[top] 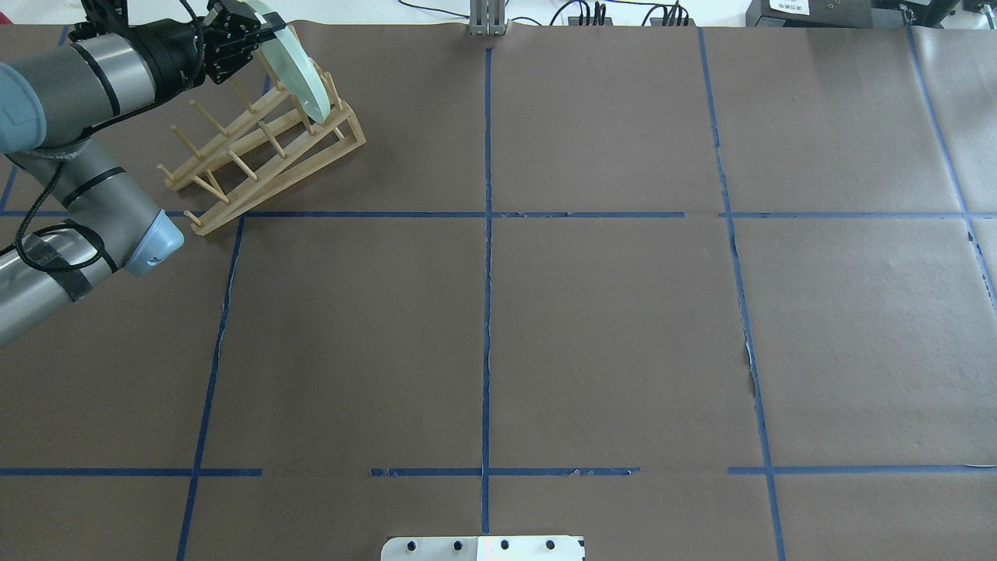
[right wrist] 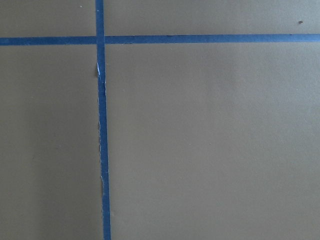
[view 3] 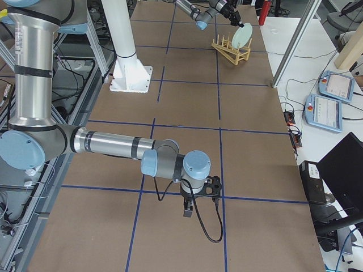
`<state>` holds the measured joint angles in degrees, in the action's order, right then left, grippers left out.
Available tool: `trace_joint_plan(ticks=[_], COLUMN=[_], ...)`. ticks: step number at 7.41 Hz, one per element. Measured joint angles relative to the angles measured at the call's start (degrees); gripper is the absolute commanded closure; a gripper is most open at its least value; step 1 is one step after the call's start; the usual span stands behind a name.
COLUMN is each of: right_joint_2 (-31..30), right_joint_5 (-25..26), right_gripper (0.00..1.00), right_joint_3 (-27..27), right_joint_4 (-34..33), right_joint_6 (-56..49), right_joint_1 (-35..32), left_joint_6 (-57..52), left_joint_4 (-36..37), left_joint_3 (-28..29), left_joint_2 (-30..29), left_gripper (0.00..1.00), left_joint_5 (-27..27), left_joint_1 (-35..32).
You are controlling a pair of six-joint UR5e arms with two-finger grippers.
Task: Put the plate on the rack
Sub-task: 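Lower the plate with the left gripper between the rack's pegs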
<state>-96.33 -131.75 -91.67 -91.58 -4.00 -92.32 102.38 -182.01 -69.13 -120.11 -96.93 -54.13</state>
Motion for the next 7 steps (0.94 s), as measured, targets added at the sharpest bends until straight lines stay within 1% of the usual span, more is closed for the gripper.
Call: trace_joint_plan(ticks=[5,7], right_joint_2=[0.00,0.00], right_joint_5=[0.00,0.00], right_gripper=[0.00,0.00], right_joint_3=[0.00,0.00], right_joint_4=[0.00,0.00], right_joint_6=[0.01,0.04], right_joint_1=[0.03,0.03], left_joint_6=[-3.67,-10.04], left_joint_4=[0.36,0.90], left_joint_3=[0.86,0.71], left_joint_2=[0.19,0.91], left_gripper=[0.00,0.00], left_joint_5=[1.24,1.00], left_joint_1=[0.62,-0.04])
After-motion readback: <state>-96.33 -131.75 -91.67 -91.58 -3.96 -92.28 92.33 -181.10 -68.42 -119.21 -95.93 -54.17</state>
